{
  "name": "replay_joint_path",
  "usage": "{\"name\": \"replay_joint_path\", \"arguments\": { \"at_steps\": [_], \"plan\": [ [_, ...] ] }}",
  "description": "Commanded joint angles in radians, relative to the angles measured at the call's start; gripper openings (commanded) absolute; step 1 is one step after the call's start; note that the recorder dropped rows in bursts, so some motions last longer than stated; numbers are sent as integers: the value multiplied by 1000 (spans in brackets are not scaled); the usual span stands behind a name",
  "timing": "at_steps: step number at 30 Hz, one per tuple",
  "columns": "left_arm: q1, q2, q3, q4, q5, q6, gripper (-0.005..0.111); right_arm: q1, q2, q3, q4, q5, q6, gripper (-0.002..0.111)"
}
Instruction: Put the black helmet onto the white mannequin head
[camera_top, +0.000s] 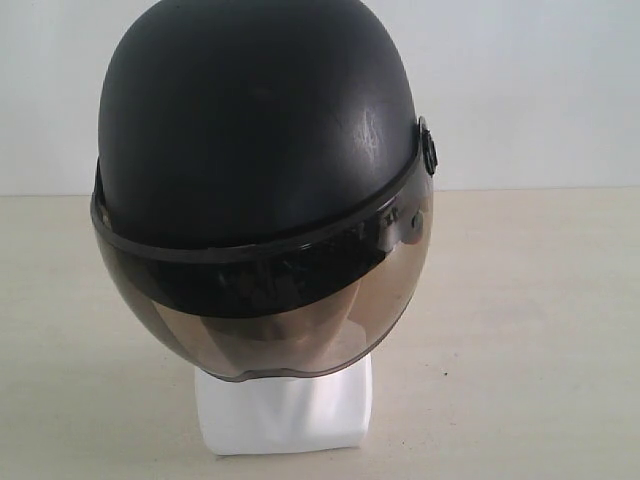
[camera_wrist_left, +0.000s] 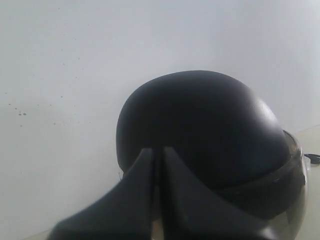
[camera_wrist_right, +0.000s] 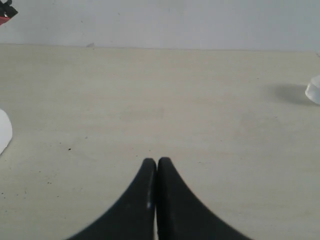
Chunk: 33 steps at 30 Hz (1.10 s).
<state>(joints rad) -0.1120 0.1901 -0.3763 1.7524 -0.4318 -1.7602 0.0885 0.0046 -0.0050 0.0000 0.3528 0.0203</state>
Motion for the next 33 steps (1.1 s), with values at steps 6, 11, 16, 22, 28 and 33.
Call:
{"name": "replay_joint_path", "arguments": {
  "at_steps": [6, 11, 16, 22, 28, 33],
  "plan": [
    [3, -3, 7, -8, 10, 6, 4, 3, -5, 5, 39, -5, -26, 0],
    [3, -3, 7, -8, 10, 6, 4, 3, -5, 5, 39, -5, -12, 0],
    [3, -3, 7, -8, 10, 6, 4, -29, -5, 5, 36, -5, -12, 0],
    [3, -3, 7, -8, 10, 6, 4, -66, -5, 5, 34, -5, -41, 0],
    [3, -3, 7, -8, 10, 6, 4, -89, -5, 5, 34, -5, -41, 0],
    [3, -3, 7, -8, 10, 6, 4, -88, -5, 5, 39, -17, -30, 0]
  ]
}}
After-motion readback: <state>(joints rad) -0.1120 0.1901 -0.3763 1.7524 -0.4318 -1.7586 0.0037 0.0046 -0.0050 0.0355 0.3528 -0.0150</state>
